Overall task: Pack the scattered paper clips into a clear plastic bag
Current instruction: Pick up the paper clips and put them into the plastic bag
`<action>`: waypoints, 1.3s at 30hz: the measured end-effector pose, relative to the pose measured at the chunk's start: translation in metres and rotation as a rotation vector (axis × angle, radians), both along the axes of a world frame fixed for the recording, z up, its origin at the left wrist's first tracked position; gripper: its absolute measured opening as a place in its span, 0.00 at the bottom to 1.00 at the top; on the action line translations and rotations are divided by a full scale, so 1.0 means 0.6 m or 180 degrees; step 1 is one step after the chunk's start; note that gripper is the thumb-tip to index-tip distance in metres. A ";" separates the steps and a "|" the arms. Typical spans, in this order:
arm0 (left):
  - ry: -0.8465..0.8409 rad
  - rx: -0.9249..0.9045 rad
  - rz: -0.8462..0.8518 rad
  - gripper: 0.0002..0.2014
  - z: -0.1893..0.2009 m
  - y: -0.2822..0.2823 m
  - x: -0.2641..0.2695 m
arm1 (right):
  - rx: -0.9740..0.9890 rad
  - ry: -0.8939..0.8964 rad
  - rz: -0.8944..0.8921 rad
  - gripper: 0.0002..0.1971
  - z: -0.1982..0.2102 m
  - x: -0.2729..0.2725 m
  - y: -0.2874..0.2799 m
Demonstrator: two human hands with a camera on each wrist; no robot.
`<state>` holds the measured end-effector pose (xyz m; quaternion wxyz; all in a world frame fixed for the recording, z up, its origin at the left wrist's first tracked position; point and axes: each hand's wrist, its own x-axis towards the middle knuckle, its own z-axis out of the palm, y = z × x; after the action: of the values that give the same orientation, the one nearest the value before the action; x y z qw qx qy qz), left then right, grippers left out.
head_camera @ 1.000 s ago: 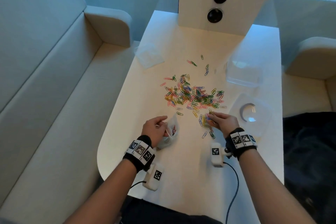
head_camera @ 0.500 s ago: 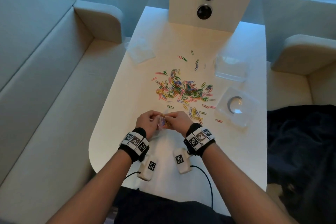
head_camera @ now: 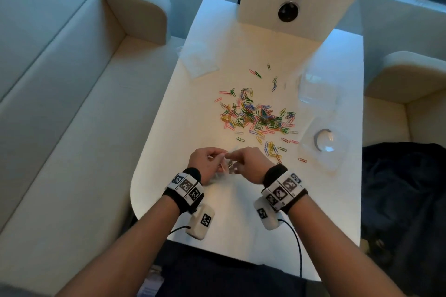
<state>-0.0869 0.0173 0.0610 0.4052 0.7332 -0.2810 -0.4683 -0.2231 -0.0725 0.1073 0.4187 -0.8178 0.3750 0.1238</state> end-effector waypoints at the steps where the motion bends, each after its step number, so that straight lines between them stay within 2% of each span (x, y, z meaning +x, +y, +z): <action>1: 0.0035 -0.0008 0.0021 0.07 0.003 0.001 0.005 | 0.0279 -0.0440 -0.0455 0.19 0.004 -0.010 -0.007; 3: 0.0105 -0.0027 0.0062 0.07 0.009 0.003 0.018 | 0.0463 -0.1055 -0.1426 0.17 -0.008 -0.031 -0.031; 4: 0.0121 -0.0019 0.0068 0.07 0.014 0.003 0.022 | 0.0282 -0.1033 -0.1817 0.14 -0.021 -0.054 -0.044; 5: 0.0120 0.0009 0.0061 0.07 0.015 0.005 0.027 | 0.0097 -0.0814 -0.2138 0.14 -0.040 -0.077 -0.053; 6: 0.0100 0.0039 0.0031 0.07 0.017 0.006 0.030 | -0.0040 -0.0331 -0.2402 0.20 -0.063 -0.103 -0.062; 8: 0.0055 0.0089 -0.0007 0.06 0.018 0.010 0.035 | -0.0007 0.0886 -0.2454 0.41 -0.110 -0.147 -0.070; 9: 0.0058 0.0093 -0.0003 0.06 0.019 0.010 0.038 | -0.0013 0.1223 -0.2416 0.47 -0.131 -0.159 -0.069; 10: 0.0066 0.0084 0.0016 0.06 0.019 0.010 0.040 | -0.0082 0.1279 -0.2459 0.49 -0.147 -0.162 -0.068; 14: 0.0106 0.0087 0.0163 0.07 0.015 -0.001 0.043 | -0.0331 0.0688 -0.2797 0.48 -0.170 -0.112 -0.082; 18: 0.0150 0.0094 0.0229 0.07 0.018 -0.017 0.037 | -0.0299 0.0466 -0.2714 0.47 -0.171 -0.042 -0.122; 22: 0.0231 0.0111 0.0262 0.06 0.012 -0.028 0.031 | -0.0790 0.0580 -0.2065 0.43 -0.170 0.004 -0.152; 24: 0.0254 0.0118 0.0284 0.06 0.008 -0.032 0.030 | -0.1005 0.0572 -0.1755 0.34 -0.179 0.013 -0.162; 28: 0.0260 0.0075 0.0327 0.07 0.004 -0.042 0.033 | -0.1526 0.0164 -0.1288 0.13 -0.192 0.011 -0.168; 30: 0.0251 0.0043 0.0341 0.06 0.003 -0.048 0.035 | -0.1550 -0.0074 -0.1259 0.08 -0.191 0.002 -0.174; 32: 0.0253 0.0025 0.0376 0.06 0.002 -0.052 0.039 | -0.1267 -0.0293 -0.1623 0.06 -0.182 -0.008 -0.179; 35: 0.0327 0.0059 0.0437 0.06 -0.002 -0.058 0.041 | -0.0291 -0.0462 -0.2821 0.06 -0.174 -0.034 -0.185; 37: 0.0318 0.0082 0.0434 0.06 -0.005 -0.062 0.039 | 0.0909 -0.0844 -0.3550 0.07 -0.162 -0.051 -0.182; 39: 0.0360 0.0087 0.0442 0.06 -0.006 -0.066 0.033 | 0.2286 -0.1643 -0.4035 0.08 -0.134 -0.059 -0.171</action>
<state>-0.0670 -0.0221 0.0575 0.4420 0.7287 -0.1997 -0.4835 -0.2584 -0.1748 0.0269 0.7233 -0.2638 0.5990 -0.2201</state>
